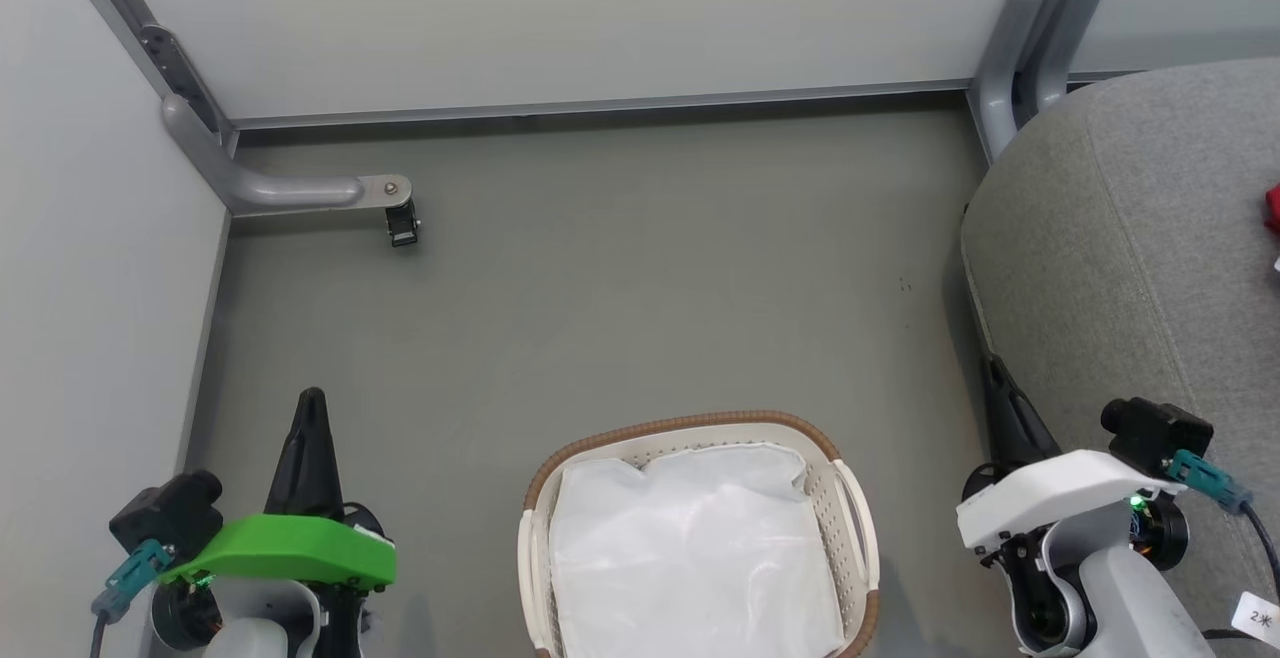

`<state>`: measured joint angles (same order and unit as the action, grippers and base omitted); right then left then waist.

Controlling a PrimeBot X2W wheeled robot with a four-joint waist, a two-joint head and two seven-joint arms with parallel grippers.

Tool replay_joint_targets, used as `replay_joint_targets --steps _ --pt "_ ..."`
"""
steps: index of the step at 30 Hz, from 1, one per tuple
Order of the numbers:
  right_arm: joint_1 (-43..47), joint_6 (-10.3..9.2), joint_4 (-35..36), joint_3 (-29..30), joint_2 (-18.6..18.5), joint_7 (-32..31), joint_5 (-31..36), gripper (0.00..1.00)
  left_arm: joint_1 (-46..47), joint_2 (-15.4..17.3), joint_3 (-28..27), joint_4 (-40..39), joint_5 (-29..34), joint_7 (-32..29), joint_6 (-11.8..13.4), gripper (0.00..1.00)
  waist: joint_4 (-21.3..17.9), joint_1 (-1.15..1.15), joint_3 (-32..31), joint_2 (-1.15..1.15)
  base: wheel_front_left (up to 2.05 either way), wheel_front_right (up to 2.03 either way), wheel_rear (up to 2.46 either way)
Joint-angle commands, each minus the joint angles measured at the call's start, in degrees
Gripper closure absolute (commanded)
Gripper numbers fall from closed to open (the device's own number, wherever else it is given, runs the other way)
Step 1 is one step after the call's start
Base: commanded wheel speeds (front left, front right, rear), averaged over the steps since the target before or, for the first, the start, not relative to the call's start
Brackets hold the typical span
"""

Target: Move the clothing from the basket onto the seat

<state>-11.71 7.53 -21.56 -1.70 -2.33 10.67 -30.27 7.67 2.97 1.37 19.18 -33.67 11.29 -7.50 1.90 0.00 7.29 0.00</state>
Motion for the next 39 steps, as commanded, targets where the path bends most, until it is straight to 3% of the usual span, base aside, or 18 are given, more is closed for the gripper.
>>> replay_joint_targets --steps 1,39 --pt "-0.1 -0.01 1.2 0.5 -0.3 -0.6 -2.5 1.00 0.2 0.6 -0.5 -1.0 -2.5 -0.5 0.0 1.00 0.0 0.00 -0.1 0.00 0.00 0.00 0.00" --pt "2.6 -0.03 4.3 4.1 -0.5 -8.3 -30.3 1.00 -0.8 1.0 -3.1 -3.1 -29.5 -7.9 0.0 1.00 -0.7 0.00 -2.5 0.00 0.00 0.00 0.00"
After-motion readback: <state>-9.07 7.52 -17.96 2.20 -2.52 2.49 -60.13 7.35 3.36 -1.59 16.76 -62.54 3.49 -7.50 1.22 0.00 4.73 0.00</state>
